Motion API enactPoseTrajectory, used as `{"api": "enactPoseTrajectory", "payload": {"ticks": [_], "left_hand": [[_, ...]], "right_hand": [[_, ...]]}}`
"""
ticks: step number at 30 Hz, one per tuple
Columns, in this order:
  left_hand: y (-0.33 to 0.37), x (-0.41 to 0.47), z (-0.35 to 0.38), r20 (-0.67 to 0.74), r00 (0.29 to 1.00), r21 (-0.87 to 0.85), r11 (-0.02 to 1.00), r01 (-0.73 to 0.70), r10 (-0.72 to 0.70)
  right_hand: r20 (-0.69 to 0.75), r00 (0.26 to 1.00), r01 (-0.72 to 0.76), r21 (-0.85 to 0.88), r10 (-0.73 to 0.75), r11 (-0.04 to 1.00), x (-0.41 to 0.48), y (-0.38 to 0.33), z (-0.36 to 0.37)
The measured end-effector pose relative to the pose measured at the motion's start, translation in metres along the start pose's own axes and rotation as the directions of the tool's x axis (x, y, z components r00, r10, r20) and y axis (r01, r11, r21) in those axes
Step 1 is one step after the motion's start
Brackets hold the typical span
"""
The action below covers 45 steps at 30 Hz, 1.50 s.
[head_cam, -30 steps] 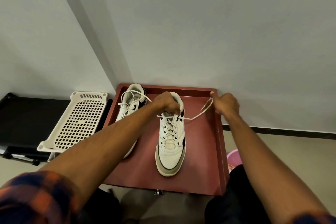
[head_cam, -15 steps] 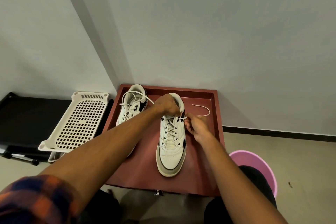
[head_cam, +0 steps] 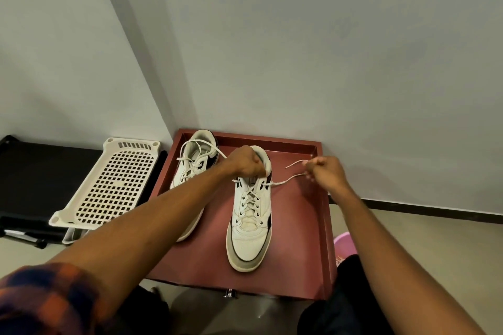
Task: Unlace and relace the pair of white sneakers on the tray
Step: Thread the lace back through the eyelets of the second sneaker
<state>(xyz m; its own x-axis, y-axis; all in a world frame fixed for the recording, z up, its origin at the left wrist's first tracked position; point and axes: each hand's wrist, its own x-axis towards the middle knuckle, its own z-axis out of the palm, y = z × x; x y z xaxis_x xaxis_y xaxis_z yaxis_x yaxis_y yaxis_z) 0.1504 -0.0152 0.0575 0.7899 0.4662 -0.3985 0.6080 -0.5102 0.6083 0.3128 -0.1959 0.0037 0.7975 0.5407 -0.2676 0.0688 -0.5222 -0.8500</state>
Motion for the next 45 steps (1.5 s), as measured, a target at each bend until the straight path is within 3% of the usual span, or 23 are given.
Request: {"api": "enactPoseTrajectory", "payload": {"ticks": [3,5,7,11,14,17,19,21,23,27,36,39,42,45], "left_hand": [[-0.013,-0.007,0.004,-0.256,0.963,-0.210,0.968,-0.139,0.083],[-0.026,-0.017,0.009,-0.442,0.894,-0.242,0.948,-0.205,0.081],[-0.045,-0.024,0.013,-0.507,0.854,-0.201,0.947,-0.249,0.117],[-0.076,-0.034,0.020,-0.369,0.921,-0.157,0.969,-0.192,0.123],[-0.081,-0.040,0.023,-0.249,0.963,-0.213,0.964,-0.157,0.102],[-0.079,-0.042,0.022,-0.174,0.978,-0.141,0.980,-0.141,0.116],[-0.076,-0.046,0.019,-0.159,0.976,-0.094,0.981,-0.167,0.150],[-0.072,-0.053,0.012,-0.177,0.968,-0.070,0.978,-0.194,0.179],[-0.066,-0.062,0.001,-0.179,0.964,-0.091,0.972,-0.216,0.197],[-0.053,-0.080,-0.022,-0.177,0.968,-0.168,0.964,-0.209,0.179],[-0.006,-0.104,-0.047,-0.152,0.980,-0.446,0.876,-0.182,0.126],[0.026,-0.109,-0.051,-0.127,0.981,-0.563,0.803,-0.196,0.150],[0.049,-0.108,-0.053,-0.135,0.970,-0.546,0.802,-0.243,0.202],[0.063,-0.100,-0.057,-0.172,0.963,-0.528,0.806,-0.267,0.206]], "right_hand": [[0.130,0.984,0.131,-0.047,-0.124,0.990,-0.020,0.003,0.028],[0.218,0.965,0.154,-0.028,-0.145,0.988,-0.032,0.006,0.050],[0.226,0.959,0.178,-0.021,-0.169,0.984,-0.037,0.010,0.067],[0.184,0.959,0.259,-0.252,-0.216,0.933,-0.037,0.009,0.068],[0.286,0.943,0.264,-0.330,-0.171,0.906,-0.045,0.001,0.060],[0.409,0.909,0.244,-0.374,-0.078,0.895,-0.050,-0.004,0.052],[0.469,0.881,0.232,-0.294,-0.072,0.927,-0.056,-0.008,0.046],[0.506,0.859,0.139,-0.079,-0.080,0.987,-0.065,-0.014,0.044],[0.463,0.882,0.085,0.035,-0.092,0.996,-0.071,-0.020,0.042],[0.301,0.942,0.151,0.015,-0.148,0.988,-0.083,-0.034,0.038],[0.127,0.936,0.323,0.060,-0.328,0.945,-0.115,-0.090,0.035],[0.089,0.957,0.239,0.298,-0.276,0.924,-0.121,-0.108,0.041],[0.101,0.968,0.139,0.551,-0.231,0.823,-0.122,-0.115,0.050],[0.115,0.969,0.091,0.653,-0.217,0.752,-0.117,-0.117,0.056]]}}
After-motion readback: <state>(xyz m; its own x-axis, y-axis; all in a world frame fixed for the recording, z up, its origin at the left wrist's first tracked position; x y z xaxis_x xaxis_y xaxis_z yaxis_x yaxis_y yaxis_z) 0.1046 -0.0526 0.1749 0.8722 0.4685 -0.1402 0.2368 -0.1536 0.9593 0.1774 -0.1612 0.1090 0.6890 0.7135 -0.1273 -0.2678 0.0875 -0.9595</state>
